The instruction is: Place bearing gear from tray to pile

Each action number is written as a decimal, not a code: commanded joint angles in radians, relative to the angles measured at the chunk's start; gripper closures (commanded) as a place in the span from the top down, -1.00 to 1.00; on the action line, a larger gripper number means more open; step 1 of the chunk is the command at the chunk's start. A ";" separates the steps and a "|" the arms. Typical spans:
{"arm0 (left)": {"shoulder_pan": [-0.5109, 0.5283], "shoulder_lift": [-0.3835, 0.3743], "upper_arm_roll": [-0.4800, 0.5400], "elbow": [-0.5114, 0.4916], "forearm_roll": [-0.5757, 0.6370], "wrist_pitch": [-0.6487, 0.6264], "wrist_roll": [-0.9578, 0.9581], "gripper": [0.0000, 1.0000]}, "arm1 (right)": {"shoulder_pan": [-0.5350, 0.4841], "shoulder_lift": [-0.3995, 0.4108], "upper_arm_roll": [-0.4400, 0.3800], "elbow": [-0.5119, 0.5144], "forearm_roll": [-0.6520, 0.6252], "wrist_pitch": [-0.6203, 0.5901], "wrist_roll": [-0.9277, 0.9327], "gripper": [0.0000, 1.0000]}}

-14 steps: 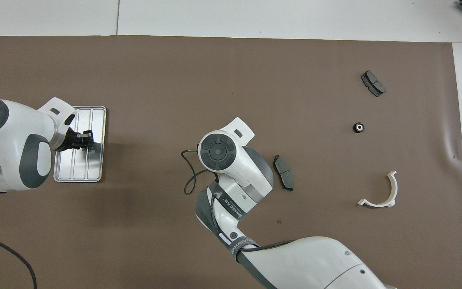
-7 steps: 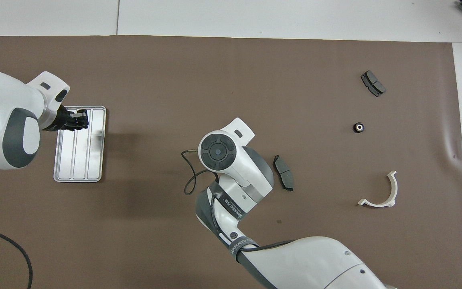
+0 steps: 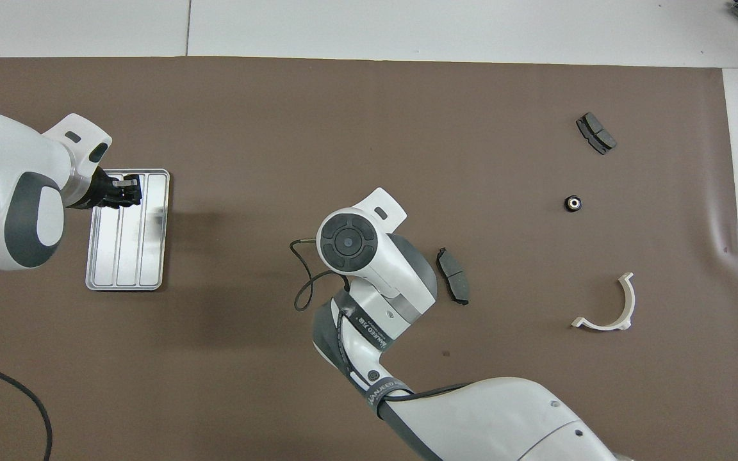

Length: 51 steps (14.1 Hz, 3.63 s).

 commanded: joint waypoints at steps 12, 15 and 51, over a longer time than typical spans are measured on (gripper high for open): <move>-0.513 0.082 0.010 0.062 -0.010 0.105 -0.497 -1.00 | -0.474 -0.200 0.004 -0.033 0.019 -0.071 -0.402 -1.00; -0.575 0.122 0.008 0.065 -0.008 0.160 -0.543 -1.00 | -0.537 -0.152 0.003 -0.034 0.154 0.000 -0.533 -1.00; 0.005 -0.237 0.036 0.239 0.047 -0.425 0.140 1.00 | 0.011 -0.023 0.006 -0.044 0.030 0.072 0.047 1.00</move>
